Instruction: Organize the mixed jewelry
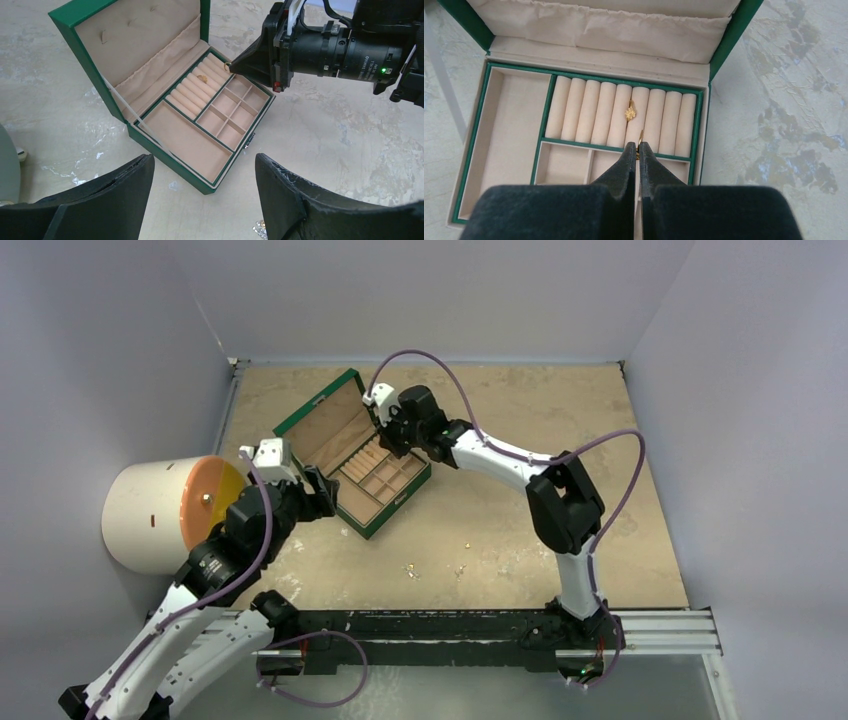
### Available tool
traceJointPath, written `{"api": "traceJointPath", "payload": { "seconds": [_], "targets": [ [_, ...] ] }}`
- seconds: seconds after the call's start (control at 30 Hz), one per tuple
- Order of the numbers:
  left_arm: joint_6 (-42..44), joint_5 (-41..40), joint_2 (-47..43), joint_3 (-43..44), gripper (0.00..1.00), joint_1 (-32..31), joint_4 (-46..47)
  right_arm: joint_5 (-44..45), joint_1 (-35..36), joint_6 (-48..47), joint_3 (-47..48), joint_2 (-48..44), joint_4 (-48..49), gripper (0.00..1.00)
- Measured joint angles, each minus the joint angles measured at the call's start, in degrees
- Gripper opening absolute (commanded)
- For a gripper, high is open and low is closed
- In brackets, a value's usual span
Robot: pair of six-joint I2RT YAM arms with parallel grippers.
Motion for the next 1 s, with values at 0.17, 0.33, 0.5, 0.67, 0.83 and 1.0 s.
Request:
{"api": "traceJointPath", "payload": {
  "seconds": [0.17,0.33,0.5,0.67,0.83,1.0],
  "targets": [
    [0.39,0.0,0.48,0.0,0.72,0.0,0.0,-1.44,0.0,0.24,0.85,2.25,1.18,0.0],
    [0.42,0.04,0.5,0.0,0.71,0.0,0.02,-2.67,0.15,0.61,1.22,4.15,1.33,0.0],
    [0.42,0.07,0.5,0.0,0.71,0.02,0.02,-2.75,0.87,0.68,3.28,6.05,1.62,0.0],
    [0.42,0.17,0.5,0.0,0.71,0.02,0.02,-2.75,1.77,1.05,5.07,8.15,2.14,0.0],
    [0.44,0.26,0.5,0.0,0.71,0.02,0.02,-2.71,2.34,1.51,6.58,10.12,2.14,0.0],
    [0.44,0.44,0.5,0.0,0.7,0.02,0.04,-2.29,2.62,1.73,7.78,11.74,2.14,0.0]
  ]
}}
